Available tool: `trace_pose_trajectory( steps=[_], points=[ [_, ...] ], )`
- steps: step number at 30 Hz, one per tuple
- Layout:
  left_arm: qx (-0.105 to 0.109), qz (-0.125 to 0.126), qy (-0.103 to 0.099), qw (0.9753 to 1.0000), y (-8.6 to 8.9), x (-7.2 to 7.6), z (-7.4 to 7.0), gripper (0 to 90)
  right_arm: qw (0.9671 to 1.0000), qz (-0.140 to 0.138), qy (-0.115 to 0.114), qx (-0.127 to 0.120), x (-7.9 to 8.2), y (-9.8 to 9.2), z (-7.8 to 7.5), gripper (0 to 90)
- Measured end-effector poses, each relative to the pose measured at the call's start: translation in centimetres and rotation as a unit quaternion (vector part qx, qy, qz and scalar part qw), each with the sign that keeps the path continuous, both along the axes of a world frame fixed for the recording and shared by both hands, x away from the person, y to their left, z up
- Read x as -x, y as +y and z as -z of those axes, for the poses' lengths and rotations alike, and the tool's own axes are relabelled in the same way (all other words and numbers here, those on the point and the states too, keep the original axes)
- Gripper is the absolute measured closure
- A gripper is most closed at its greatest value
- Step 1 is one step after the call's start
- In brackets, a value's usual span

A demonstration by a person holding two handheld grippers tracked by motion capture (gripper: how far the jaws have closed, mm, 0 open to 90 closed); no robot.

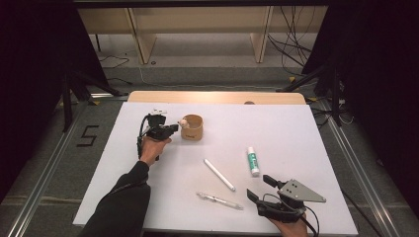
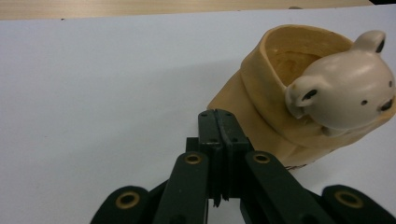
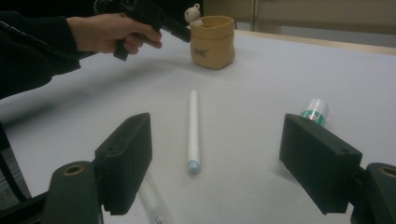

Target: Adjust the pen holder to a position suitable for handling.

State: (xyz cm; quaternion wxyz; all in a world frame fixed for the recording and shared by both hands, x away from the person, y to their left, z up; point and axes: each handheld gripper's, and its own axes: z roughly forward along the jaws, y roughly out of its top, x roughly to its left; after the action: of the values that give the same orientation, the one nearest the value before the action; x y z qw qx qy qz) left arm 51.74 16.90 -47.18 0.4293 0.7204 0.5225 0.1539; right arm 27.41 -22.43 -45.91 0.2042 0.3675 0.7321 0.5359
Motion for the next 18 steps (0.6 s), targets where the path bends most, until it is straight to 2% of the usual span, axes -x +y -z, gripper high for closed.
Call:
trace_pose_trajectory(
  steps=[8, 16, 18],
  points=[
    [0.003, 0.003, 0.006, 1.0000, -0.8, -0.3, 0.1, 89.3, 1.0000, -0.002, 0.001, 0.001, 0.0, 0.1, 0.1, 26.3],
    [0.005, -0.014, 0.013, 0.9998, -1.3, -0.6, 0.2, 89.4, 1.0000, -0.003, 0.002, 0.000, 0.0, 0.1, 0.0, 26.3],
    [0.008, -0.011, 0.016, 0.9998, -1.6, -0.6, 0.2, 89.4, 1.0000, -0.004, 0.003, 0.001, 0.0, 0.2, 0.0, 26.3]
  ],
)
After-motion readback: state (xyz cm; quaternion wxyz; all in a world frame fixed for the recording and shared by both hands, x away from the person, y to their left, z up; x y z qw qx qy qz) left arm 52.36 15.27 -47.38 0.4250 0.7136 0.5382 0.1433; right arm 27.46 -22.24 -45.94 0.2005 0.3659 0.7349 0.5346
